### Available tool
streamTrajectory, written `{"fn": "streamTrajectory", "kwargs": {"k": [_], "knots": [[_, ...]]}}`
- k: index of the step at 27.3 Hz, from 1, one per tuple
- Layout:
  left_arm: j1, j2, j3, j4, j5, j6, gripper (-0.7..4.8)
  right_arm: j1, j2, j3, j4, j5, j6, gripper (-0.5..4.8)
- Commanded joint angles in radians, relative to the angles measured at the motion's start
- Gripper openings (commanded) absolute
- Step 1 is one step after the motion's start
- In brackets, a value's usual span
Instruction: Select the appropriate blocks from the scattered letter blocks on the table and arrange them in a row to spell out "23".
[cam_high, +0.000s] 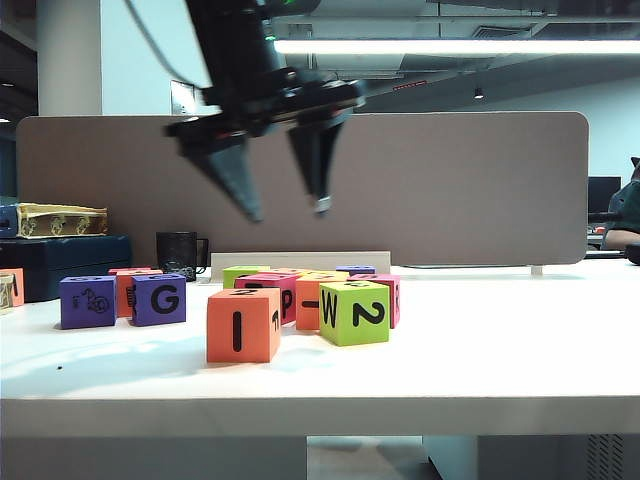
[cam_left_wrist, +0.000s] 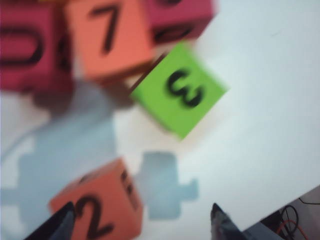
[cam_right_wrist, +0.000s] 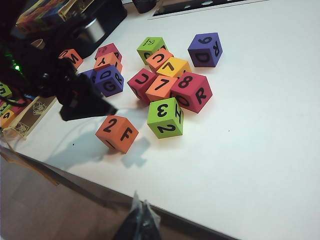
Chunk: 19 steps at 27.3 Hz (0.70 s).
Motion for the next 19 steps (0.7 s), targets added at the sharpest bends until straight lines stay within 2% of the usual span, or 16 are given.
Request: {"fn": "streamTrajectory", "kwargs": {"k": [1,7,14,19], "knots": [[-0.008,0.009,-0.003,0.104,0.036,0.116,3.41,0.0,0.002,0.002,0.012,-0.002,-0.003,-0.01],[-0.018,0.063,-0.003,0.164,0.054,0.344,3.41,0.0,0.002,0.002,0.012,-0.002,-0.003,-0.01],[-0.017,0.152,-0.003,0.222,0.053,0.438,3.41,0.0,0.002,0.002,0.012,-0.003,-0.003,-0.01],[-0.017,0.176,-0.003,0.27,0.052,0.454,3.41,0.0,0.002,0.002,0.012,-0.002,-0.003,-0.01]]}}
